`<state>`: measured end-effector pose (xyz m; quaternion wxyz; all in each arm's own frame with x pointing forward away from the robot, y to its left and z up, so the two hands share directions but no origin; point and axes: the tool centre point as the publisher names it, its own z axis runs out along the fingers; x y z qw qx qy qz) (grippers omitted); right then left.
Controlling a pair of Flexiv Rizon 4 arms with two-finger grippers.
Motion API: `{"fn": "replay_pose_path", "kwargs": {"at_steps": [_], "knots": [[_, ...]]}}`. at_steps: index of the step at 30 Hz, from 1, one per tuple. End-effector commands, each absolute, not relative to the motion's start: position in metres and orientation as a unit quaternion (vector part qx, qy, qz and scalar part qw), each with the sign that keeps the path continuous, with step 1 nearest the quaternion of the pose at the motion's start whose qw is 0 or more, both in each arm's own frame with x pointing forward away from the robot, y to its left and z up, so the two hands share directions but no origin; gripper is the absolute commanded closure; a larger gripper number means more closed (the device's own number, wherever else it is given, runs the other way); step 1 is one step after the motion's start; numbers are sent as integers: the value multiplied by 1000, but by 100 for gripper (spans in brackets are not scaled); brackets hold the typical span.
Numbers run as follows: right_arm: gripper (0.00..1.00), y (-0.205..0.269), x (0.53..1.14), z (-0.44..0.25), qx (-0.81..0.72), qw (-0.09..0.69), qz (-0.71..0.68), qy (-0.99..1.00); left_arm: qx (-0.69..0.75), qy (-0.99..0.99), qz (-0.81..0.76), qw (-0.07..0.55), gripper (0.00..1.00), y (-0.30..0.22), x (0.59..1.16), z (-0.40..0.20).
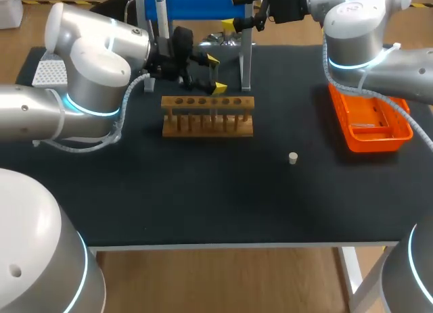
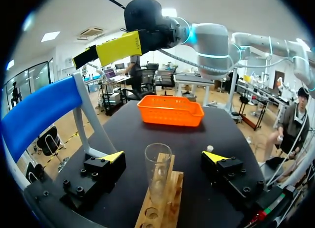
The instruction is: Invert the test tube, pick up the pipette, mount the tip to pipette, aspirate from beaker and dispense into the tube, eject the tip, return the pipette, and cap with the stopper.
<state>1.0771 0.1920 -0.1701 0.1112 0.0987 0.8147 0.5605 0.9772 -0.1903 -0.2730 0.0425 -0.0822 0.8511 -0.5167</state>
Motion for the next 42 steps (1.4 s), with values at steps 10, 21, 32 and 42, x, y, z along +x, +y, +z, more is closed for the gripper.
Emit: {"fn": "replay_pose_path", "kwargs": {"at_steps": [10,21,32,42], "knots": [[0,191,1077,-169,98,110,559,816,-80,858,-506,43,0,-197,979,-286],[0,191,1077,-169,98,110,559,816,-67,861,-503,33,0,-200,982,-293],[0,191,1077,-169,98,110,559,816,-60,863,-501,28,0,-200,983,-295],[0,191,1077,-169,98,110,559,816,-52,870,-490,24,0,-199,982,-294]]}}
